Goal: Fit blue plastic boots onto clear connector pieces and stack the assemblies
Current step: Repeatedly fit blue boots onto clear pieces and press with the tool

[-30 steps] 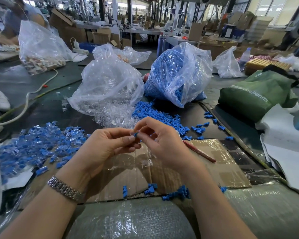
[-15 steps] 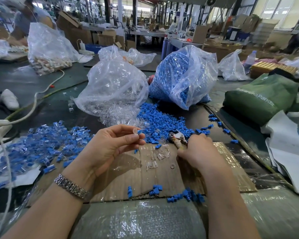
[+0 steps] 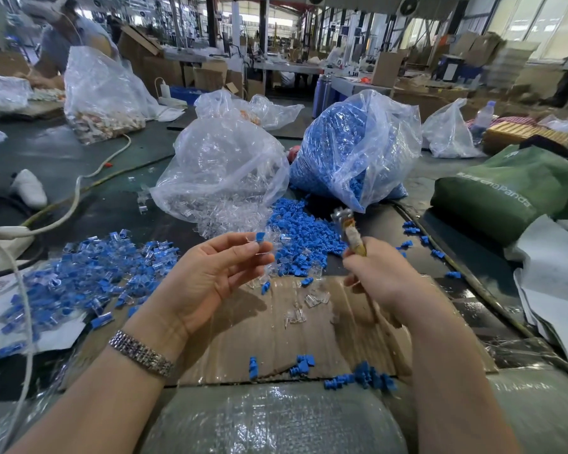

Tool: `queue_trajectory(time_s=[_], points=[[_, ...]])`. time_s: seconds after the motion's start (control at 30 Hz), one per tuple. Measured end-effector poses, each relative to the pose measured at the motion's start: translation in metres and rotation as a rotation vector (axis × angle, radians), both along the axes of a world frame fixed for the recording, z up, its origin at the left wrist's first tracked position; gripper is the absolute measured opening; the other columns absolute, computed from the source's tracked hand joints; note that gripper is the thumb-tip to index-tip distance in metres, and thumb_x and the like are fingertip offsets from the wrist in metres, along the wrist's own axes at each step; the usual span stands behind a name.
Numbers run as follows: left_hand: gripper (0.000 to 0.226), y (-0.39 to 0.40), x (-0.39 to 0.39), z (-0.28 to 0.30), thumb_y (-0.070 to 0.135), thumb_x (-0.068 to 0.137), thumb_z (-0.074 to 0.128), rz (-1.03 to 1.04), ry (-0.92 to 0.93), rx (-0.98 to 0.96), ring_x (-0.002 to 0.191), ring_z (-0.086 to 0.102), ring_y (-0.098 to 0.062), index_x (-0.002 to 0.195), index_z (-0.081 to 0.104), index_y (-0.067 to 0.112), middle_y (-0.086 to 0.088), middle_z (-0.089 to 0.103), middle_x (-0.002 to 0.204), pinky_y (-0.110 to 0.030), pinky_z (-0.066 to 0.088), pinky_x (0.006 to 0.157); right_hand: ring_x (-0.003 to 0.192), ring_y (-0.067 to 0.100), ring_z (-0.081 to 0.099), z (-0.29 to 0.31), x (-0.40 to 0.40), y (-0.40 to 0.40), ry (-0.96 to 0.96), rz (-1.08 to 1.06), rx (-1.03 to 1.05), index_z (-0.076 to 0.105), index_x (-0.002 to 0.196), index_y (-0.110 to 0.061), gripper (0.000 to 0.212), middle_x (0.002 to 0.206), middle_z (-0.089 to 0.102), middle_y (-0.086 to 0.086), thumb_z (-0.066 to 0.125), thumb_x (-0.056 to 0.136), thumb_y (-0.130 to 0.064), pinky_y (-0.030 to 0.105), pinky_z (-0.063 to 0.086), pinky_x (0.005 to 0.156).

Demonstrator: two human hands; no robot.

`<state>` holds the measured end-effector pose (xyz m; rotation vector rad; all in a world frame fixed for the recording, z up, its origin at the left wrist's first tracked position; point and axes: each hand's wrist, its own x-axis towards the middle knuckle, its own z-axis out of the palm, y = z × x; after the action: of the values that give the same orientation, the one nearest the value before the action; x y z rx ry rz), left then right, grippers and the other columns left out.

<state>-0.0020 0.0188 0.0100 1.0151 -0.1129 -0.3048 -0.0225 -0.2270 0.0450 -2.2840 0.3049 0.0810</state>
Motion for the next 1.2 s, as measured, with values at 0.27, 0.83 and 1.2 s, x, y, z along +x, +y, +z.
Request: queue_trajectory(time_s=[0.27,0.83,1.2], points=[[0.015,0.0,0.002,-0.001,0.001,0.079,0.072,0.055,-0.001,-0.071,0.098,0.074,-0.025,0.092,0.077,0.006,-0.017,0.075,0.109,-0.035,0.062,0.084,0.088,0.027,0.075,0.018,-0.022,0.043,0.167,0.509,0.283,0.062,0.101,0.001,0.029,0.092,0.076,0.015,0.053,0.106,-0.026,0.044,0.06,0.086],[0.013,-0.005,-0.004,0.002,0.01,0.07,0.076,0.15,-0.176,0.183,0.086,0.073,-0.021,0.082,0.08,0.014,-0.01,0.077,0.094,-0.031,0.061,0.083,0.088,0.033,0.075,0.009,-0.025,0.051,0.152,0.508,0.272,0.06,0.091,-0.007,0.025,0.083,0.073,0.007,0.053,0.106,-0.026,0.057,0.058,0.09],[0.025,-0.008,-0.009,0.005,0.014,0.072,0.074,0.23,-0.254,0.358,0.085,0.076,-0.019,0.095,0.076,0.005,-0.012,0.079,0.093,-0.021,0.059,0.073,0.06,0.028,0.067,0.003,-0.025,0.055,0.142,0.442,0.302,0.06,0.094,-0.003,0.034,0.071,0.066,0.01,0.052,0.106,-0.033,0.043,0.06,0.067]])
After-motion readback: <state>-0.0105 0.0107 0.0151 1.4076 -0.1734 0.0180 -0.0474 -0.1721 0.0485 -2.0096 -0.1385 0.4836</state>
